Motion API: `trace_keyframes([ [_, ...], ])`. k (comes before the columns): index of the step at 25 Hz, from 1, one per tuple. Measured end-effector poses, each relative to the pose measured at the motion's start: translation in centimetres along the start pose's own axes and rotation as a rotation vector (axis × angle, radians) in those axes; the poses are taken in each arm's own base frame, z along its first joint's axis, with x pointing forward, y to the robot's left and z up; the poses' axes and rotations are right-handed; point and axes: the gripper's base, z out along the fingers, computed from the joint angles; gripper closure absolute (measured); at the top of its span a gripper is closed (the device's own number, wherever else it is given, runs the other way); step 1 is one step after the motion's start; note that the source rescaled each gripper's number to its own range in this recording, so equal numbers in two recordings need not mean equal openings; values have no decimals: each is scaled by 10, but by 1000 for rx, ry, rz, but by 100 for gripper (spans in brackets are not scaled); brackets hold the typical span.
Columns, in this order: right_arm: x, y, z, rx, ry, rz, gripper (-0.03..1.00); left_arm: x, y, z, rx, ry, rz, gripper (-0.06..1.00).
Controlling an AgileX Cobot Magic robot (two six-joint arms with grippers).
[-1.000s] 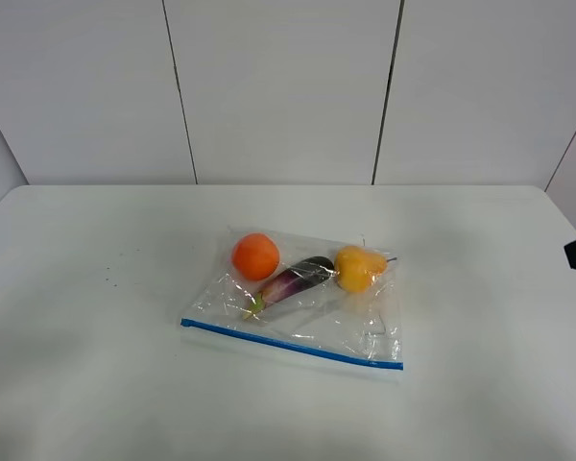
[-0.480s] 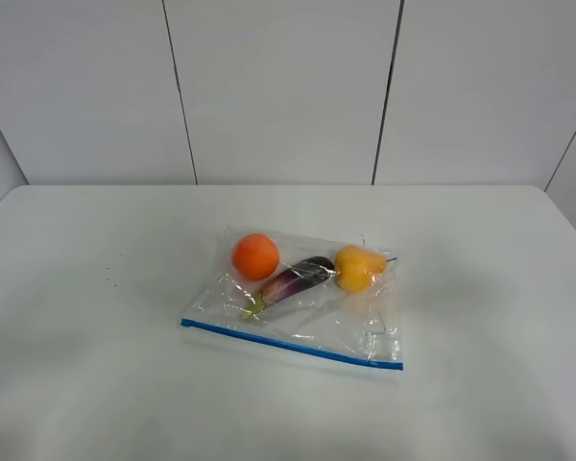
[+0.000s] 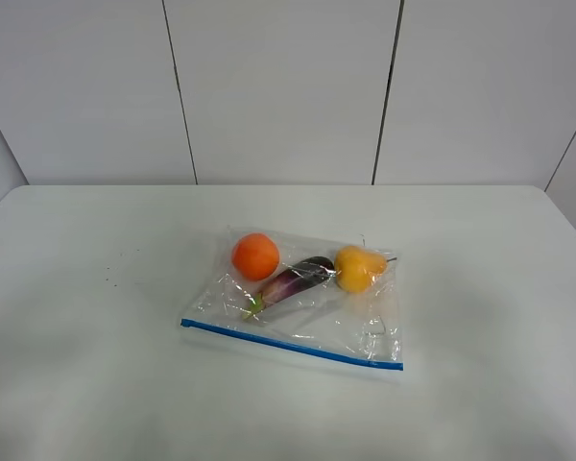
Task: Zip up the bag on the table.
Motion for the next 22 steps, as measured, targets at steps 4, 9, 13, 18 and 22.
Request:
trace_keyframes([
  [4,7,3,-9,14,-62,6,-3,0,0,0,0,0,0,-5],
  [9,16,5,-17,43,-118,7,-3,0,0,0,0,0,0,-5],
  [13,18,4,-19,54,-131,16,-3,0,0,0,0,0,0,-5],
  [18,18,4,-19,57,-130,19,-3,0,0,0,0,0,0,-5],
  [22,18,3,-19,65,-128,32,-3,0,0,0,0,0,1,-5],
])
